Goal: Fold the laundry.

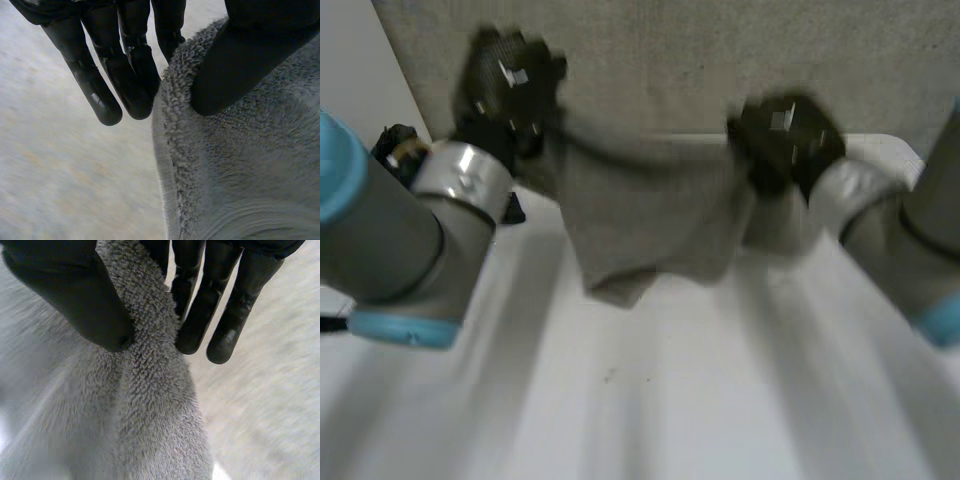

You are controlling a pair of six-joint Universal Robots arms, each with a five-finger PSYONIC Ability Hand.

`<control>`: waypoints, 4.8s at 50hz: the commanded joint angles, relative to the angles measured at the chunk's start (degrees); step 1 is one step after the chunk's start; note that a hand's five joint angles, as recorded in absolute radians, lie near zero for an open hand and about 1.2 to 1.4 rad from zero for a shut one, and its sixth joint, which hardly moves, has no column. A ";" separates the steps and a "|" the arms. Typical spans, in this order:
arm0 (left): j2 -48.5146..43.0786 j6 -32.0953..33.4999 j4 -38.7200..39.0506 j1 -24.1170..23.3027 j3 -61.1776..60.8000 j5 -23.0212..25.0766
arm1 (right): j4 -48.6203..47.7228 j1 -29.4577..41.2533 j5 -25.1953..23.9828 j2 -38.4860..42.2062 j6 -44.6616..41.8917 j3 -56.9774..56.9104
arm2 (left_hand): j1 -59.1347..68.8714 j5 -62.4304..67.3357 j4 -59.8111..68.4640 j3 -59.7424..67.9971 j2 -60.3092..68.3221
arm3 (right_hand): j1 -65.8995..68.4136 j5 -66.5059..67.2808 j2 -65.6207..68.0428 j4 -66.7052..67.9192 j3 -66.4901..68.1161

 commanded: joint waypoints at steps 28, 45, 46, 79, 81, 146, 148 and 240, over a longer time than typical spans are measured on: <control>15.48 0.33 -4.89 -6.18 -19.05 -0.18 | 22.15 -3.15 -13.37 19.70 -10.48 -22.50 | 15.39 13.78 11.16 11.63 11.44 | -40.07 -50.80 -50.06 -51.75 -50.41; 14.69 0.24 -5.24 -6.19 -20.82 -0.27 | 32.99 0.28 -14.71 38.97 -17.44 -37.46 | 15.39 13.78 11.16 11.63 11.44 | -10.10 -20.82 -20.09 -21.78 -20.44; 14.60 0.24 -5.07 -6.10 -20.73 -0.27 | 32.81 0.28 -14.18 39.41 -17.35 -38.16 | 15.39 13.78 11.16 11.63 11.44 | -2.72 -13.44 -12.71 -14.40 -13.06; -3.07 6.49 20.16 -0.21 -1.46 -2.47 | -17.99 -4.46 -2.30 -1.97 4.98 -2.51 | 15.39 13.78 11.16 11.63 11.44 | 29.93 19.20 19.94 18.25 19.59; -2.98 6.57 19.72 -0.21 -7.77 -2.38 | -17.99 -4.46 -4.32 -2.50 2.44 5.02 | 13.92 12.30 9.69 10.15 9.96 | 29.93 19.20 19.94 18.25 19.59; -7.28 -21.20 -8.15 19.22 -21.79 17.22 | -7.18 -9.56 -5.83 2.68 -3.02 23.27 | -38.57 -40.19 -42.80 -42.34 -42.53 | 29.93 19.20 19.94 18.25 19.59; -8.60 -21.11 -7.45 18.60 -20.56 17.13 | -7.18 -9.56 -5.83 2.68 -3.02 23.27 | -38.92 -40.53 -43.15 -42.68 -42.87 | 29.93 19.20 19.94 18.25 19.59; -20.65 -15.40 -7.97 11.48 -6.49 18.36 | 2.93 -10.70 -14.62 0.75 -0.03 21.16 | 15.39 13.78 11.16 11.63 11.44 | 21.58 10.85 11.59 9.90 11.24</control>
